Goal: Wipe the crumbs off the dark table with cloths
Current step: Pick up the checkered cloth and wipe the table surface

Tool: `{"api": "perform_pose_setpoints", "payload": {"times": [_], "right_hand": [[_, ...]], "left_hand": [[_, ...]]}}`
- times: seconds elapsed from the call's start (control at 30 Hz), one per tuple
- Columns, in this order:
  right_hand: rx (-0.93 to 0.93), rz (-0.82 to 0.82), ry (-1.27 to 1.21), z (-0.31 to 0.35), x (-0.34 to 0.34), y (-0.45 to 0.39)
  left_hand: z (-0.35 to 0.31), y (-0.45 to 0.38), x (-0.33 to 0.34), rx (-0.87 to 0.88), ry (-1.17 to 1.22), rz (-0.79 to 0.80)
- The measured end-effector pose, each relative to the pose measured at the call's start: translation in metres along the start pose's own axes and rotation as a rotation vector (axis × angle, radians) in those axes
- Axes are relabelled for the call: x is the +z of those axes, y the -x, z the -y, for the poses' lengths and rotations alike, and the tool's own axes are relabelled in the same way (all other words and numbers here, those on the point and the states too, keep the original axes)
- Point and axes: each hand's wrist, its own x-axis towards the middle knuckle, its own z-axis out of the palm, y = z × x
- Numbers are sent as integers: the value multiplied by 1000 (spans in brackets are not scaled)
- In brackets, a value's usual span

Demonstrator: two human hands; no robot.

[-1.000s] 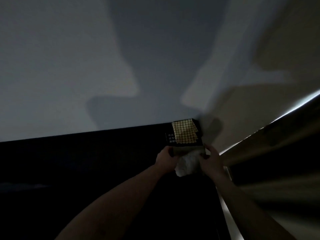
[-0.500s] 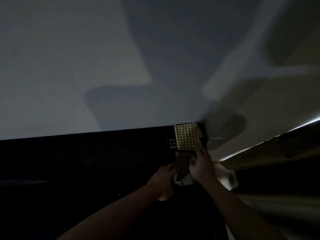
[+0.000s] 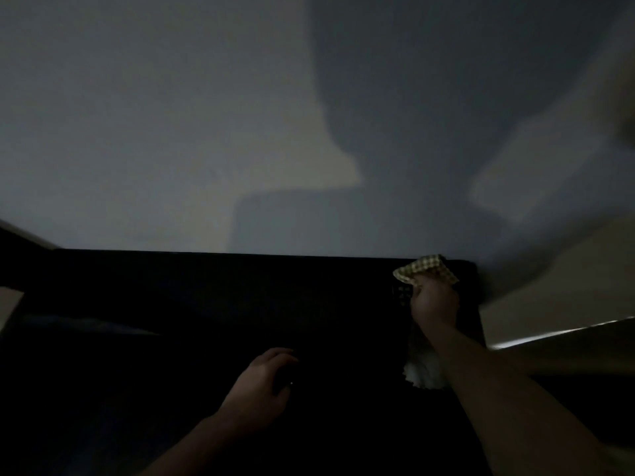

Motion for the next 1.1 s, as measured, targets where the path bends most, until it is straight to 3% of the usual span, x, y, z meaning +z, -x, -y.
{"api": "perform_pose_setpoints", "payload": {"times": [0.1, 0.23, 0.3, 0.5, 0.6, 0.83, 1.1], "right_hand": [[-68, 153, -15, 16, -11, 12], [-151, 432, -216, 68, -30, 66], [-103, 479, -363, 101, -34, 107], [-11, 345, -619, 180, -22, 247], [86, 367, -741, 212, -12, 308], [199, 72, -638, 280, 38, 420], [154, 139, -580, 331, 71, 461]], "left_hand": [[17, 22, -11, -48, 48, -56], [34, 53, -27, -63, 77, -86], [43, 72, -37, -57, 95, -95], [99, 133, -78, 14, 112, -150], [142, 162, -104, 77, 96, -130], [256, 226, -144, 78, 27, -106], [337, 298, -163, -105, 35, -209]]}}
